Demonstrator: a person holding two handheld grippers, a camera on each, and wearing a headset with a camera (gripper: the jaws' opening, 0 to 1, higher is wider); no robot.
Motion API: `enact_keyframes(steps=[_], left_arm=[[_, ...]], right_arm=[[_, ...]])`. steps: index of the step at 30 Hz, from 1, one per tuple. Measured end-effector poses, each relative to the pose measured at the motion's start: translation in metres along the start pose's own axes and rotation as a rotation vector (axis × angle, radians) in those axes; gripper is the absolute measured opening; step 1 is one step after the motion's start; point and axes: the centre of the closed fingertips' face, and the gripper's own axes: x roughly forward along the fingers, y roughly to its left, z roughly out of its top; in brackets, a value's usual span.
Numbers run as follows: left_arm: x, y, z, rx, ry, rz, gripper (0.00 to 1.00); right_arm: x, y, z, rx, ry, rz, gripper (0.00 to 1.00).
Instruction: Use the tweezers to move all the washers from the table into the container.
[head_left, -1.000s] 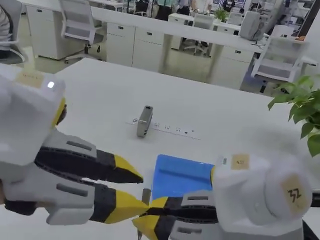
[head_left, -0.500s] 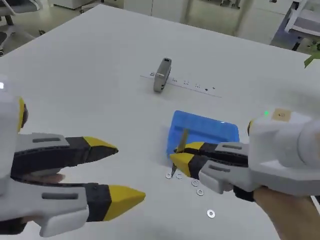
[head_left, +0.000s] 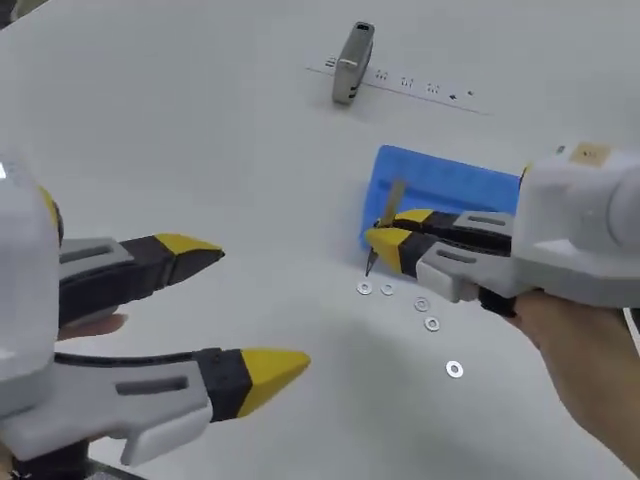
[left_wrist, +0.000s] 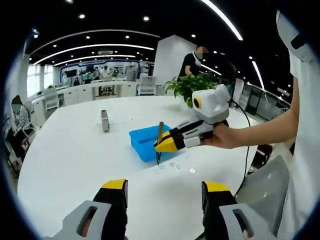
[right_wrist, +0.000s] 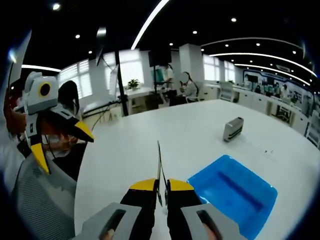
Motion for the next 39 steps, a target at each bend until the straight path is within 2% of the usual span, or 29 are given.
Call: enact_keyframes(steps=[3, 5, 7, 10, 12, 15, 17, 18, 25, 39], left_arm=[[0.008, -0.002, -0.006, 0.026, 0.025, 0.020, 0.67], [0.012, -0.002, -0.009, 0.017, 0.034, 0.042, 0.76], [0.016, -0.003, -0.008, 0.029, 0.023, 0.068, 0.88], [0.019, 0.000, -0.010, 0.037, 0.023, 0.098, 0.93], [0.021, 0.002, -0.015, 0.036, 0.042, 0.115, 0.98], [0.020, 0.006, -0.019, 0.030, 0.046, 0.151, 0.97], [0.017, 0.011, -0.020, 0.064, 0.039, 0.198, 0.97], [0.018, 0.010, -0.022, 0.076, 0.039, 0.196, 0.97], [0.017, 0.014, -0.026, 0.048, 0.037, 0.210, 0.99], [0.015, 0.015, -0.029, 0.037, 0.048, 0.222, 0.95]], right_arm=[[0.003, -0.004, -0.006, 0.009, 0.005, -0.011, 0.04], [0.004, -0.007, -0.010, 0.024, 0.002, -0.015, 0.04], [0.006, -0.009, -0.016, 0.042, 0.011, -0.009, 0.04], [0.006, -0.012, -0.019, 0.050, 0.009, -0.010, 0.04], [0.008, -0.014, -0.021, 0.056, 0.004, -0.010, 0.04], [0.011, -0.016, -0.025, 0.059, 0.006, -0.006, 0.04], [0.013, -0.017, -0.027, 0.050, 0.011, -0.005, 0.04], [0.013, -0.018, -0.027, 0.049, 0.013, -0.005, 0.04], [0.013, -0.017, -0.026, 0.054, 0.001, -0.002, 0.04], [0.019, -0.016, -0.024, 0.041, -0.010, -0.002, 0.04]])
